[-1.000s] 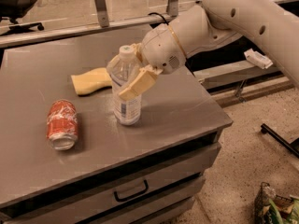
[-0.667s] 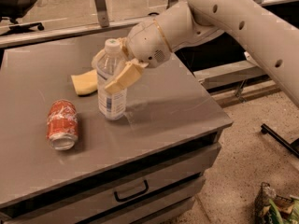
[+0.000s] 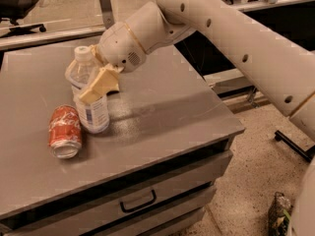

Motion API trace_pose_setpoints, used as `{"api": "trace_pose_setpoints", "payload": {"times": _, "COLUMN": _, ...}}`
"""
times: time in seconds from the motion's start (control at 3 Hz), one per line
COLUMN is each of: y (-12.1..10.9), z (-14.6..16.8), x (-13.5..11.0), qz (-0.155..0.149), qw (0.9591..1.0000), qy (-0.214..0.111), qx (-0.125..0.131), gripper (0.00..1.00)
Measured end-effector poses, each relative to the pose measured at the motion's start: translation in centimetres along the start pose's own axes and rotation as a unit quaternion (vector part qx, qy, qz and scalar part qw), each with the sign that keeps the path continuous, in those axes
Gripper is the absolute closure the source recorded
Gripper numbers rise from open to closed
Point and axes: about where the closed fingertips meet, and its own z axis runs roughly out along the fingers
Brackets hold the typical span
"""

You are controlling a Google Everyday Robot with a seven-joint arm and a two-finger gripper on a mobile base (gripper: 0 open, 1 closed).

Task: Move blue plastic bottle near coke can

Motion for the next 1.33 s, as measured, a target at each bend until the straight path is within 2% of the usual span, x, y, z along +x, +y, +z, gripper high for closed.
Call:
{"api": "trace_pose_setpoints", "payload": {"times": 0.33, "y": 0.0, "z": 1.38, "x": -0.05, "qz": 0.007, "qw": 0.9997, "qy": 0.016, "qx": -0.017, "gripper": 0.82}}
{"api": "trace_pose_setpoints", "payload": {"times": 1.33, "y": 0.1, "z": 1.94, "x": -0.4, "qz": 0.004, "qw": 0.9996, "qy": 0.015, "qx": -0.022, "gripper": 0.12}}
